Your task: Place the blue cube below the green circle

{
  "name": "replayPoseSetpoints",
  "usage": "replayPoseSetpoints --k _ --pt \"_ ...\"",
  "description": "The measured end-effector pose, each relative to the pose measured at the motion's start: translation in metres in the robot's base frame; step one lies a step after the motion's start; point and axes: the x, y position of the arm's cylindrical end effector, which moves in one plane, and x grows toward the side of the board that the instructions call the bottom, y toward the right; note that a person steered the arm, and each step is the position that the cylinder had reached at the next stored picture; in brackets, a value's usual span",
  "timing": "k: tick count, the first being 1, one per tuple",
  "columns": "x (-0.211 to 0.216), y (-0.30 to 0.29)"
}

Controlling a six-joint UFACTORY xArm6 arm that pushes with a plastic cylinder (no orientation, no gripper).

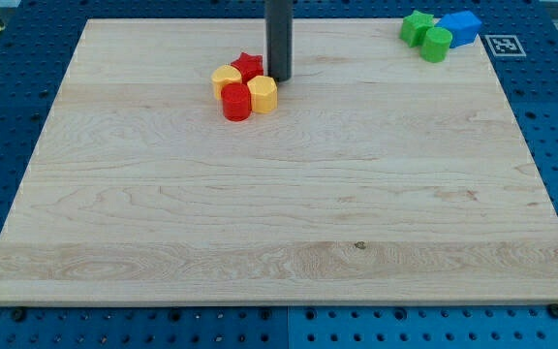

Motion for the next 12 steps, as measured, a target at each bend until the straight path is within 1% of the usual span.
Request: replayPoseSetpoints --k 1,2,3,4,6,7,8,9,12 --pt "-0.042 0.027" --pt "-0.087 0.035" --pt "-0.117 0.060" --pt "-0.116 0.075" --pt "-0.117 0.127" --pt "-0.118 0.134" --pt "-0.118 0.160" --pt "-0.118 0.202" --pt "-0.118 0.209"
